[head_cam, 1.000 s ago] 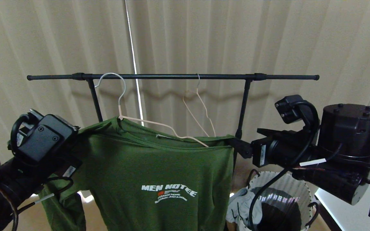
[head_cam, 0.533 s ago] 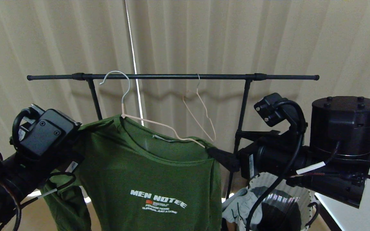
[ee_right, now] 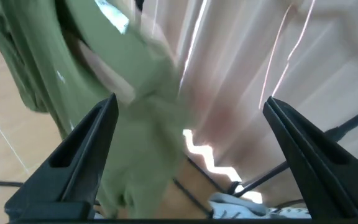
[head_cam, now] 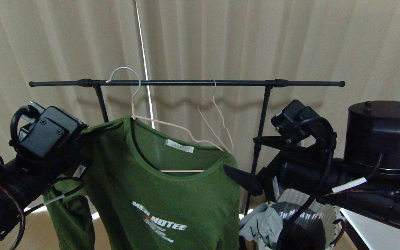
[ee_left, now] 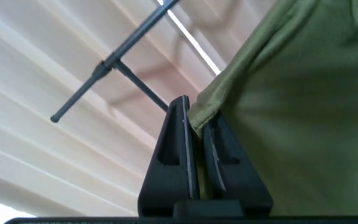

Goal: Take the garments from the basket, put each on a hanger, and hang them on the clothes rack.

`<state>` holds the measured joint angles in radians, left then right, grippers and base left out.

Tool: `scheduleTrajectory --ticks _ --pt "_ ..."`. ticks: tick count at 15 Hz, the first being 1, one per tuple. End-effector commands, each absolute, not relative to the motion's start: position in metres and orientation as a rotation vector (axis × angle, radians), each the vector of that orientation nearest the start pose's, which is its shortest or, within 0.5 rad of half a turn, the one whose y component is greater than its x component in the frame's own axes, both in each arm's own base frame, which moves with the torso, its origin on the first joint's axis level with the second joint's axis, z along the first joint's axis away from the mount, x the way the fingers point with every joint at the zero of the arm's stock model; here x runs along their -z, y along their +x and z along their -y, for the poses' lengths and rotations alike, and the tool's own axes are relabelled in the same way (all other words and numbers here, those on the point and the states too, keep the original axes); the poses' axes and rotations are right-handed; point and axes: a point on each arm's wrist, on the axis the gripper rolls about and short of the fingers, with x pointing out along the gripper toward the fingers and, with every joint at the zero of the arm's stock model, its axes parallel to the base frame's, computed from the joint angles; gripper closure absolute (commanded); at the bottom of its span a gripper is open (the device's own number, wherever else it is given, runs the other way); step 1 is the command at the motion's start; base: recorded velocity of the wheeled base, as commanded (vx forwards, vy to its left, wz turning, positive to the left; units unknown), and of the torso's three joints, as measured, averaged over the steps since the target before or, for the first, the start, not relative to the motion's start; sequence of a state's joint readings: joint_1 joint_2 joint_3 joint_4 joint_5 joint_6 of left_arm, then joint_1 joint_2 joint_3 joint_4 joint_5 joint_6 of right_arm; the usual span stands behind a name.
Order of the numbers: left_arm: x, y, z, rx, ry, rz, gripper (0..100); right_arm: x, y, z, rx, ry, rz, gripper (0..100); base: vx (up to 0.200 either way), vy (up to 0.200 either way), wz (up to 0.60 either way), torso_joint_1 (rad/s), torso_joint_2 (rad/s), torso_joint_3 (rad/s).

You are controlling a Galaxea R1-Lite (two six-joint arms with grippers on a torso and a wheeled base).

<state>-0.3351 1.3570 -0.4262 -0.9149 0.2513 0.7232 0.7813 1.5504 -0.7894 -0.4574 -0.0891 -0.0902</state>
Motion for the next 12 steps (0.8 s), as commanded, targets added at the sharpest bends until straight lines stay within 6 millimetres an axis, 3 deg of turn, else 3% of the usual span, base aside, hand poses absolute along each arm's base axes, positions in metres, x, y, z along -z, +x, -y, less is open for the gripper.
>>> scheduleTrajectory --ticks 1,4,12 --pt "-0.197 0.196 0.062 0.085 0.725 0.014 100 -0.201 0.187 -0.195 -0.735 -0.248 -0.249 0 0.0 0.0 0.0 0.0 0.0 0.0" --pt "-0.192 0.195 0.065 0.107 0.717 0.003 100 -0.203 0.183 -0.207 -0.775 -0.256 -0.235 0 0.0 0.0 0.0 0.0 0.0 0.0" --pt "-0.19 0.186 0.08 0.191 0.687 0.023 100 -0.208 0.218 -0.245 -0.7 -0.37 -0.164 0 0.0 0.0 0.0 0.0 0.0 0.0"
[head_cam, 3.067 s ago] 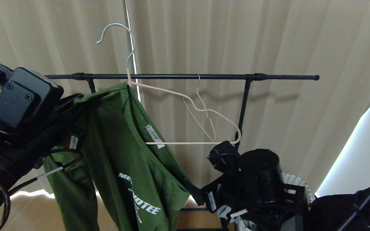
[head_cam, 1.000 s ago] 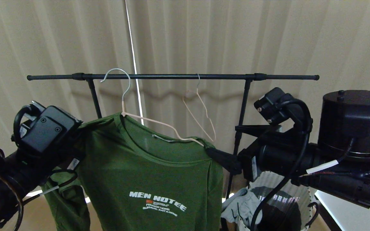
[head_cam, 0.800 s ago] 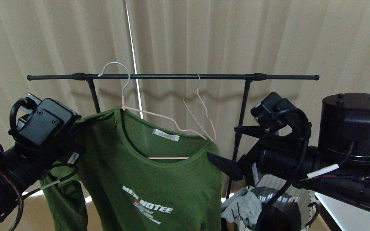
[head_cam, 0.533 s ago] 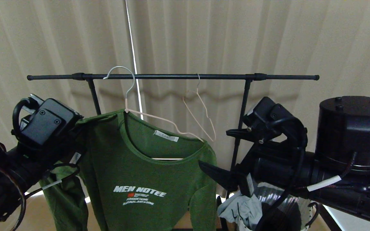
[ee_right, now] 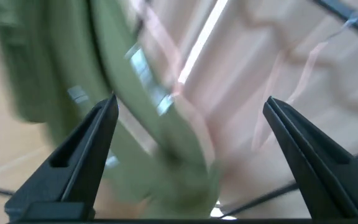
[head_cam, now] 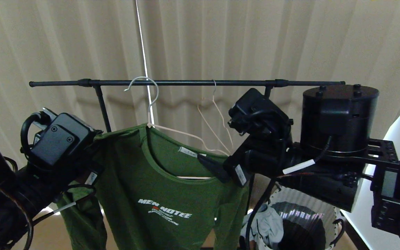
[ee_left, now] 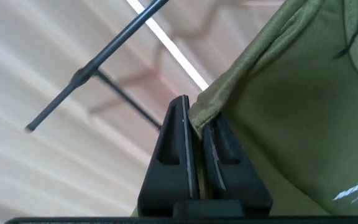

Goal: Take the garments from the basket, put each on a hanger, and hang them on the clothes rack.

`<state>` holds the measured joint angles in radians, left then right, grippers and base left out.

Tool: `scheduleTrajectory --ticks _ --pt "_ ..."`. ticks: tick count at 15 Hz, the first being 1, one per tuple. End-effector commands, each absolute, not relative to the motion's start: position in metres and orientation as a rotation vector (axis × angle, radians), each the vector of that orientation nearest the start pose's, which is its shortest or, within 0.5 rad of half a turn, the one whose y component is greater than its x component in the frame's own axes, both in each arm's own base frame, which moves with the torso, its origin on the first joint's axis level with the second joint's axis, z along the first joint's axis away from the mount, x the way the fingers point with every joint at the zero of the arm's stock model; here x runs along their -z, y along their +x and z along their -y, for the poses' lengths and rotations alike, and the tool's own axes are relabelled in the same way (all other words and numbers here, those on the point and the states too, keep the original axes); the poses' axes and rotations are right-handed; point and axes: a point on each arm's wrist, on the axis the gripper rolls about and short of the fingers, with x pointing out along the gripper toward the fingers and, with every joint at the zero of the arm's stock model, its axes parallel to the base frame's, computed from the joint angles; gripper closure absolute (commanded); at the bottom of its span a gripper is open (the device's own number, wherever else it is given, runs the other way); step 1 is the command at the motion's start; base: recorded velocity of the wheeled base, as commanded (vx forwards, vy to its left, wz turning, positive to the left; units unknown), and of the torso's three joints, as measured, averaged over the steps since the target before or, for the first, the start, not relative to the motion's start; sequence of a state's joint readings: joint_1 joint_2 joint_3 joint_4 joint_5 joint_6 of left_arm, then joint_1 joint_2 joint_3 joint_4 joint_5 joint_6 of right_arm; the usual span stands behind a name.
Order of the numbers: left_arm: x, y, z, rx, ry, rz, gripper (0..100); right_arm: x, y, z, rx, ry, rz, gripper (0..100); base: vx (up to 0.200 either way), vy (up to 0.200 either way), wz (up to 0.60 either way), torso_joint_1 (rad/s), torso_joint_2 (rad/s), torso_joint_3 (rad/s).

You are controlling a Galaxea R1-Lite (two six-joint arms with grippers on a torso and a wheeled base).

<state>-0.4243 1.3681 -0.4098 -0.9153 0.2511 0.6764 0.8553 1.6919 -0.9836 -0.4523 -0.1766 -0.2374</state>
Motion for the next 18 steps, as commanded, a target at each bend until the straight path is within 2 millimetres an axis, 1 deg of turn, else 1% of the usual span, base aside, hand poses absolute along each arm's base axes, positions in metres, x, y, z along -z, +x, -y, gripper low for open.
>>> scheduleTrajectory --ticks 1,4,6,10,11,18 --pt "-0.188 0.184 0.082 0.204 0.689 0.023 100 -0.207 0.222 -0.249 -0.676 -0.38 -0.163 0 0.0 0.0 0.0 0.0 0.0 0.0" --pt "-0.188 0.177 0.083 0.224 0.673 0.032 100 -0.201 0.231 -0.257 -0.621 -0.395 -0.174 0 0.0 0.0 0.0 0.0 0.0 0.0" --pt "-0.185 0.174 0.084 0.235 0.668 0.027 100 -0.201 0.234 -0.261 -0.608 -0.396 -0.17 0 0.0 0.0 0.0 0.0 0.0 0.0" --pt "-0.185 0.174 0.084 0.237 0.67 0.025 100 -0.201 0.223 -0.271 -0.643 -0.401 -0.162 0 0.0 0.0 0.0 0.0 0.0 0.0" --pt "-0.185 0.174 0.084 0.237 0.67 0.025 100 -0.201 0.224 -0.271 -0.643 -0.402 -0.163 100 0.0 0.0 0.0 0.0 0.0 0.0" --pt "-0.186 0.173 0.086 0.245 0.666 0.032 100 -0.2 0.224 -0.272 -0.645 -0.395 -0.158 100 0.0 0.0 0.0 0.0 0.0 0.0"
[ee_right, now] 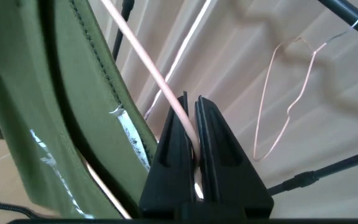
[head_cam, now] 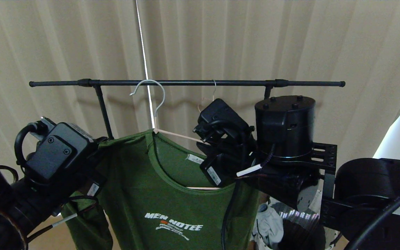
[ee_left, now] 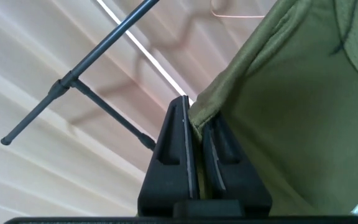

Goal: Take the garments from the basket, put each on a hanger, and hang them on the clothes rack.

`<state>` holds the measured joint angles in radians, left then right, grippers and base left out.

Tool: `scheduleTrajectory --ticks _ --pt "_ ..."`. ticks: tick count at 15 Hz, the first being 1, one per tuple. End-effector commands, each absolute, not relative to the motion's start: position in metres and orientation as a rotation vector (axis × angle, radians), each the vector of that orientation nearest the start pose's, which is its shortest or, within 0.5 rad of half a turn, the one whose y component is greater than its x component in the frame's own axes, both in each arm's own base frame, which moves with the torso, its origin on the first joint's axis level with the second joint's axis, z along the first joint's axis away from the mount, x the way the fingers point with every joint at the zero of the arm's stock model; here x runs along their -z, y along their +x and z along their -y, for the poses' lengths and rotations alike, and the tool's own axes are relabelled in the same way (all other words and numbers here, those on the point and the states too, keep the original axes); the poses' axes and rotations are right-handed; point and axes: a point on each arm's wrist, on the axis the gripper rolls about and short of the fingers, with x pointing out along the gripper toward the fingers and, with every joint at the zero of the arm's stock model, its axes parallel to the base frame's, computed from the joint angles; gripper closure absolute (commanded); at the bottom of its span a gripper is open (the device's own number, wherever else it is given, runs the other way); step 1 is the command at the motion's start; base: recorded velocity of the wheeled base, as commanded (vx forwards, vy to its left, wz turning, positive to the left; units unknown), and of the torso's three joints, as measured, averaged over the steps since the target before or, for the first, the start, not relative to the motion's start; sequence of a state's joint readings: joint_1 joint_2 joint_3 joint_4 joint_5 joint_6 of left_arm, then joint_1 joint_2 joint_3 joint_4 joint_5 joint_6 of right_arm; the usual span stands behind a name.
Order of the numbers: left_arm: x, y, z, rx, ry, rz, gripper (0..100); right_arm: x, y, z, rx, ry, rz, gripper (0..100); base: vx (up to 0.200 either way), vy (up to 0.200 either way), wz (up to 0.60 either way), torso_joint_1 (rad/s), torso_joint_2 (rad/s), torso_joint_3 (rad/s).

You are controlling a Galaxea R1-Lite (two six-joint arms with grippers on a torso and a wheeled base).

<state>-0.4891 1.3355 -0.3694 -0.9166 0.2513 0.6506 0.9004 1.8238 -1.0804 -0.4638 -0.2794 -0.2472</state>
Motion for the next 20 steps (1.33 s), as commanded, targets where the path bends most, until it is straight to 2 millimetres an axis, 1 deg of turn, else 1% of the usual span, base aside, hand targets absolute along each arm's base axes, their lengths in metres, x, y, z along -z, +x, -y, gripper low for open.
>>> scheduleTrajectory --ticks 1,3,4,6,7,9,10,11,13,15,17,18,19,20 --pt "-0.185 0.173 0.086 0.246 0.667 0.032 100 -0.201 0.224 -0.272 -0.643 -0.393 -0.155 100 0.0 0.0 0.0 0.0 0.0 0.0" --pt "-0.185 0.172 0.085 0.247 0.661 0.03 100 -0.203 0.223 -0.27 -0.642 -0.386 -0.15 100 0.0 0.0 0.0 0.0 0.0 0.0" --pt "-0.185 0.172 0.085 0.247 0.661 0.03 0 -0.203 0.223 -0.27 -0.642 -0.386 -0.15 100 0.0 0.0 0.0 0.0 0.0 0.0" --pt "-0.186 0.168 0.089 0.274 0.614 0.038 0 -0.207 0.219 -0.266 -0.64 -0.376 -0.143 100 0.0 0.0 0.0 0.0 0.0 0.0" --pt "-0.189 0.162 0.089 0.285 0.559 0.05 0 -0.209 0.217 -0.259 -0.632 -0.375 -0.143 100 0.0 0.0 0.0 0.0 0.0 0.0" --pt "-0.192 0.152 0.083 0.281 0.534 0.074 0 -0.212 0.217 -0.241 -0.583 -0.374 -0.148 100 0.0 0.0 0.0 0.0 0.0 0.0" --pt "-0.197 0.148 0.081 0.275 0.523 0.101 0 -0.214 0.216 -0.23 -0.563 -0.371 -0.149 100 0.0 0.0 0.0 0.0 0.0 0.0" --pt "-0.2 0.146 0.081 0.279 0.516 0.115 0 -0.215 0.216 -0.224 -0.551 -0.368 -0.149 100 0.0 0.0 0.0 0.0 0.0 0.0" --pt "-0.204 0.137 0.075 0.274 0.502 0.145 0 -0.219 0.216 -0.198 -0.491 -0.357 -0.152 100 0.0 0.0 0.0 0.0 0.0 0.0" --pt "-0.196 0.133 0.071 0.276 0.515 0.102 0 -0.225 0.21 -0.178 -0.456 -0.344 -0.14 100 0.0 0.0 0.0 0.0 0.0 0.0" --pt "-0.181 0.135 0.065 0.258 0.499 0.002 0 -0.231 0.199 -0.164 -0.446 -0.331 -0.12 100 0.0 0.0 0.0 0.0 0.0 0.0" --pt "-0.171 0.138 0.064 0.278 0.481 -0.05 0 -0.234 0.194 -0.158 -0.443 -0.324 -0.11 100 0.0 0.0 0.0 0.0 0.0 0.0" --pt "-0.157 0.139 0.065 0.34 0.448 -0.111 0 -0.236 0.186 -0.152 -0.448 -0.316 -0.099 100 0.0 0.0 0.0 0.0 0.0 0.0" --pt "-0.15 0.138 0.066 0.379 0.416 -0.14 0 -0.237 0.181 -0.148 -0.457 -0.312 -0.09 100 0.0 0.0 0.0 0.0 0.0 0.0"
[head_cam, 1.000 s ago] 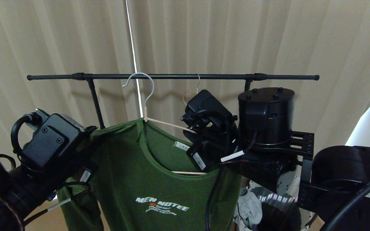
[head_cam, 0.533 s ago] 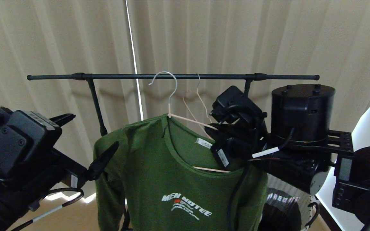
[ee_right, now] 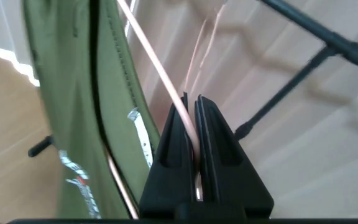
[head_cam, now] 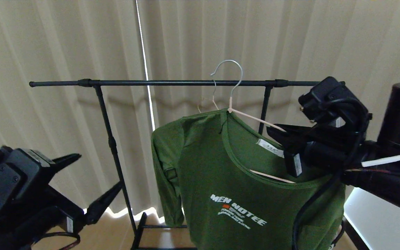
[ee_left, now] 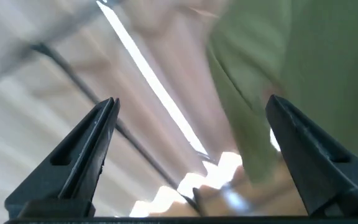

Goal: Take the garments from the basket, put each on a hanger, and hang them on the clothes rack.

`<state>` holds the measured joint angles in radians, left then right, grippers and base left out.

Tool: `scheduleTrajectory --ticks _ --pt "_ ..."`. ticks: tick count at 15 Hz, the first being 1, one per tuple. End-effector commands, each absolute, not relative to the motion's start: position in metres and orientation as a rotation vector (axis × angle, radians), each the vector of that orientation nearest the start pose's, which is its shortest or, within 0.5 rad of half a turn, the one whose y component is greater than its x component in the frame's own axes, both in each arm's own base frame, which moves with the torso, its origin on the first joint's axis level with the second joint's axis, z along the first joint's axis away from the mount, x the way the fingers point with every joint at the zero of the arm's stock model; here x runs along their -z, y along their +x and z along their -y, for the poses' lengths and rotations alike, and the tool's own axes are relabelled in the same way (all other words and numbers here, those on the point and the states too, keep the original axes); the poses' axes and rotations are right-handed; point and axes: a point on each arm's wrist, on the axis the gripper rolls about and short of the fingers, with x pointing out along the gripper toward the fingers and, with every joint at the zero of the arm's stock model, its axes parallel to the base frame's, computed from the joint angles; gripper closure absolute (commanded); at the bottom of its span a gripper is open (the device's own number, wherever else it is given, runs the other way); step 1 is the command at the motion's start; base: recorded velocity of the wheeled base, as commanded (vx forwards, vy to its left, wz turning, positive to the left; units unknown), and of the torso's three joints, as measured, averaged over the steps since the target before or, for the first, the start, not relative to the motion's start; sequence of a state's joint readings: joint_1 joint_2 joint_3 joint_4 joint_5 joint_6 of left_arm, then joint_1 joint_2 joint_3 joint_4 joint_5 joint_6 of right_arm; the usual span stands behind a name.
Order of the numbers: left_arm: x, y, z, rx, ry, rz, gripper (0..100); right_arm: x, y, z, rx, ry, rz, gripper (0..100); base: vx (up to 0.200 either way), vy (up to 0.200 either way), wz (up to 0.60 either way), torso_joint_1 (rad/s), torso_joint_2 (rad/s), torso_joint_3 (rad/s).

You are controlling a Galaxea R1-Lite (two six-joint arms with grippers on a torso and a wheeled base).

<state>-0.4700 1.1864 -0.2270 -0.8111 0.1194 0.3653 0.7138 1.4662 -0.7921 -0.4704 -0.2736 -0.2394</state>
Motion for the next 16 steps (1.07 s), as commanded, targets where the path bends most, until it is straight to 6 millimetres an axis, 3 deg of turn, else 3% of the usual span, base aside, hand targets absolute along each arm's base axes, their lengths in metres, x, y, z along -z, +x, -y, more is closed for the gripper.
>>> scheduleTrajectory --ticks 1,4,10,13,14,16 --pt "-0.145 0.137 0.066 0.424 0.374 -0.164 0 -0.237 0.176 -0.144 -0.473 -0.306 -0.085 100 0.0 0.0 0.0 0.0 0.0 0.0" --pt "-0.145 0.148 0.074 0.515 0.275 -0.187 0 -0.241 0.162 -0.135 -0.548 -0.286 -0.051 100 0.0 0.0 0.0 0.0 0.0 0.0" --pt "-0.141 0.192 0.082 0.461 0.259 -0.2 0 -0.251 0.15 -0.127 -0.642 -0.259 0.005 100 0.0 0.0 0.0 0.0 0.0 0.0" --pt "-0.139 0.199 0.081 0.442 0.254 -0.177 0 -0.25 0.15 -0.127 -0.642 -0.257 0.001 100 0.0 0.0 0.0 0.0 0.0 0.0" --pt "-0.139 0.199 0.081 0.441 0.254 -0.173 100 -0.251 0.149 -0.127 -0.645 -0.255 0.006 100 0.0 0.0 0.0 0.0 0.0 0.0" --pt "-0.139 0.2 0.082 0.441 0.253 -0.171 100 -0.252 0.147 -0.125 -0.644 -0.252 0.013 100 0.0 0.0 0.0 0.0 0.0 0.0"
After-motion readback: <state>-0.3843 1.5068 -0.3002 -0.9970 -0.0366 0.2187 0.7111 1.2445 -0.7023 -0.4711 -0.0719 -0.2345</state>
